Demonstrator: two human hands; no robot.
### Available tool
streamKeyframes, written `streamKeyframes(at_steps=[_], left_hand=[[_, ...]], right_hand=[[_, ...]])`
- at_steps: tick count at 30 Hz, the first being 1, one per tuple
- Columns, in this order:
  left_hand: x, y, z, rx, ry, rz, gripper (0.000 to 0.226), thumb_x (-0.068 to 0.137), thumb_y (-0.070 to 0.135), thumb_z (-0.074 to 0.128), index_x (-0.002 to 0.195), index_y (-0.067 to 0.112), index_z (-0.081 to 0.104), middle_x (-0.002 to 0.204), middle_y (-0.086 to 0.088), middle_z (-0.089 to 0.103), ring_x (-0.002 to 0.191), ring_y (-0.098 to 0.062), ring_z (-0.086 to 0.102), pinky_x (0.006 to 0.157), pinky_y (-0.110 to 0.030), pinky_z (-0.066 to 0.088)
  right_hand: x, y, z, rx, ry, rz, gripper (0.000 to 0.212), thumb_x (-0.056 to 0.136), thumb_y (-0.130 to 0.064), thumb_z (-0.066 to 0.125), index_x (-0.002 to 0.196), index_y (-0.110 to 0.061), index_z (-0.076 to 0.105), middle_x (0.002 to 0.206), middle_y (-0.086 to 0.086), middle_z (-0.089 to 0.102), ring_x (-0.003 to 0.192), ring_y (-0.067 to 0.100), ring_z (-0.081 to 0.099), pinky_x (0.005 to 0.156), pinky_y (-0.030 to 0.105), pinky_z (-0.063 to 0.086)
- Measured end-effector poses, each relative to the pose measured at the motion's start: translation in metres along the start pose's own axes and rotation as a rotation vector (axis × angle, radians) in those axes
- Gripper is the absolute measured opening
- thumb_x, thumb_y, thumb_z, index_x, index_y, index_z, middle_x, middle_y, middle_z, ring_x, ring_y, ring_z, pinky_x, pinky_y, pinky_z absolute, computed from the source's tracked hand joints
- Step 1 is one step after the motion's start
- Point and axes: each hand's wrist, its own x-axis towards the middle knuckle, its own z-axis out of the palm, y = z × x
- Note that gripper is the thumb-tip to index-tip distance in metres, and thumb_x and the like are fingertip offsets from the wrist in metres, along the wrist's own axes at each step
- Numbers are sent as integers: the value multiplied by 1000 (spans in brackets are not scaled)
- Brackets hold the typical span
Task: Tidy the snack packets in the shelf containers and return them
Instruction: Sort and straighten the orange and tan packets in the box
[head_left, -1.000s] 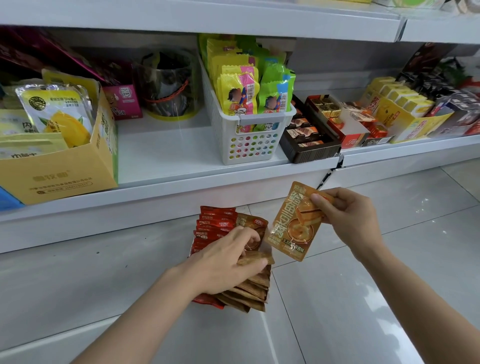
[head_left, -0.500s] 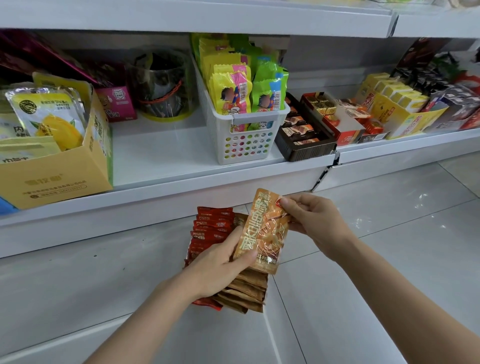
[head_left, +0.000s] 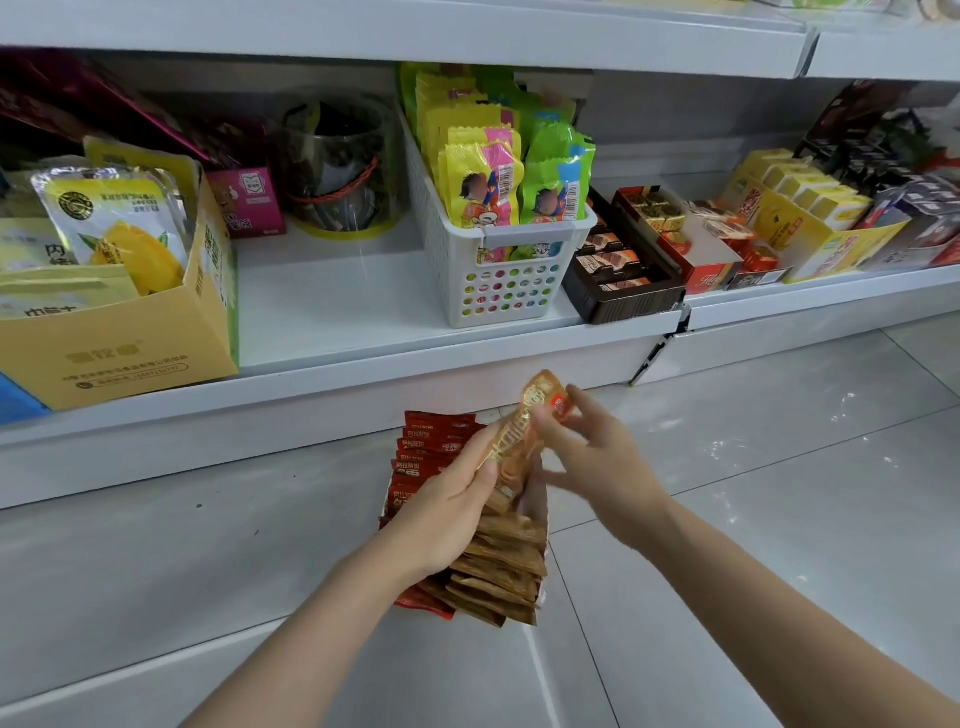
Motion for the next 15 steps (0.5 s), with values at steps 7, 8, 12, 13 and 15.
streamKeyframes(at_steps=[7, 8, 12, 13, 15], left_hand=[[-6, 5, -3, -135, -43, 15, 69, 78, 70, 64, 134, 55, 27, 127, 17, 56, 102, 1, 68, 77, -14, 53], [-5, 3, -3, -164, -10, -12, 71, 80, 62, 67, 134, 48, 23, 120, 16, 61, 96, 1, 70, 72, -11, 53], [-1, -4, -4, -144, -20, -30, 48, 93, 42, 64, 134, 44, 40, 109, 16, 74, 102, -3, 70, 93, -29, 53], [-1, -5, -5, -139, -37, -18, 40, 96, 38, 60, 131, 47, 43, 109, 14, 74, 103, -5, 70, 98, -34, 51], [-1, -6, -6, -152, -49, 5, 37, 101, 28, 54, 129, 50, 45, 108, 7, 76, 103, -10, 71, 98, -36, 52]], right_hand=[[2, -10, -9, 272, -105, 158, 33, 104, -26, 48, 119, 0, 61, 108, 15, 74, 92, 26, 74, 78, 41, 61], [3, -10, -12, 303, -88, 148, 29, 103, -24, 51, 113, 0, 64, 102, 16, 75, 89, 27, 74, 73, 40, 62], [5, -8, -17, 330, -70, 123, 24, 94, -19, 63, 105, 1, 70, 100, 18, 75, 89, 29, 74, 69, 39, 62], [6, -6, -16, 332, -70, 129, 25, 93, -19, 64, 106, 1, 71, 102, 19, 75, 91, 30, 74, 72, 41, 62], [6, -3, -15, 344, -78, 139, 25, 93, -19, 65, 107, 0, 71, 103, 18, 75, 94, 31, 73, 75, 42, 62]])
